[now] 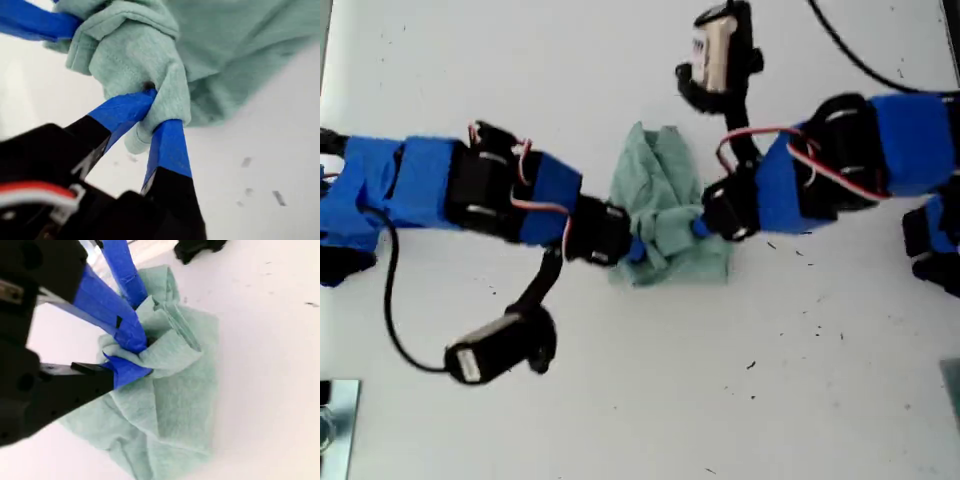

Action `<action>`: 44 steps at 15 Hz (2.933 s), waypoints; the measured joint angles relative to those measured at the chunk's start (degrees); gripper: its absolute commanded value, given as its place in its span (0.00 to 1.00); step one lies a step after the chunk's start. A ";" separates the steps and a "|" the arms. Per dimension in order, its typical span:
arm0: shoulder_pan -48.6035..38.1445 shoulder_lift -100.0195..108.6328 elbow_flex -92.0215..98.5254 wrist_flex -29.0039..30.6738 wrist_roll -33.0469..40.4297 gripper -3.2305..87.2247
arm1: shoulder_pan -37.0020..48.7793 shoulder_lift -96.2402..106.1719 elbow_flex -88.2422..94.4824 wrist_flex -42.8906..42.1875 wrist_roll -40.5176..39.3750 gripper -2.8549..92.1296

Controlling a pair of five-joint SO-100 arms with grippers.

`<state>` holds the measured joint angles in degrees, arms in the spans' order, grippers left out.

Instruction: Fold t shirt

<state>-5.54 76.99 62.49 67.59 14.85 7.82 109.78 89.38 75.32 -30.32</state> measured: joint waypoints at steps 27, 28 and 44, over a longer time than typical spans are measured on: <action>-11.34 109.42 116.81 -15.91 -13.97 0.03 | 25.93 90.18 81.04 1.32 1.14 0.05; -10.72 120.94 119.97 -10.02 -15.29 0.08 | 25.66 90.26 83.50 2.11 5.36 0.06; 7.21 129.20 122.70 -8.44 -8.61 0.17 | 23.99 90.62 85.69 2.02 -10.81 0.06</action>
